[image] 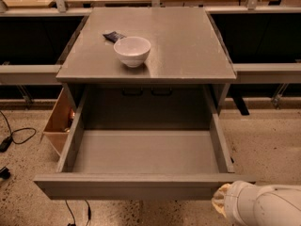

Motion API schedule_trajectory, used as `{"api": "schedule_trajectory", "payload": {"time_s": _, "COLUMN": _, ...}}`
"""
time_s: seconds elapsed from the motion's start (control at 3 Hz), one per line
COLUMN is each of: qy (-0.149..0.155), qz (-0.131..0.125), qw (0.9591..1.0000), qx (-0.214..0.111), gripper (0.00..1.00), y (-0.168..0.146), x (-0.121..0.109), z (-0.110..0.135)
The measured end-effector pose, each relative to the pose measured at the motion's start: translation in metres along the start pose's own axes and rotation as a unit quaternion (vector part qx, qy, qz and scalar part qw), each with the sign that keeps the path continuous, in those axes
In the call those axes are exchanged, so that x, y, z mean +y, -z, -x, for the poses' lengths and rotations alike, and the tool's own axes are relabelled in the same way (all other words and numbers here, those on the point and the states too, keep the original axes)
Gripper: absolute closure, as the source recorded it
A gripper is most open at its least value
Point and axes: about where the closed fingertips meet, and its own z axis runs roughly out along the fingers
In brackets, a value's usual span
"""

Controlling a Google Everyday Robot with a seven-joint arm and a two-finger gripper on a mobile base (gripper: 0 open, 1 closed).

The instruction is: Close top drawer

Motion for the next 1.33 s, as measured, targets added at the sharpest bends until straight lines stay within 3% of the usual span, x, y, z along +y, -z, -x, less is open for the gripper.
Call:
{"api": "schedule_trajectory", "payload": {"time_s": 0.67, "qy": 0.021, "qz": -0.013, "qw": 0.9989, "qx": -0.039, "gripper": 1.00, "y": -0.031, "x": -0.033, "z": 0.011}}
{"api": "schedule_trajectory", "payload": {"time_s": 1.0, "qy": 0.021, "qz": -0.014, "qw": 0.9989, "qx": -0.039, "gripper": 1.00, "y": -0.031, "x": -0.033, "z": 0.011}}
{"api": "schedule_trajectory", "payload": {"time_s": 1.33, "qy": 0.038, "qz": -0.019, "qw": 0.9976, "qx": -0.055, "gripper": 1.00, "y": -0.043, "x": -0.060, "z": 0.018}}
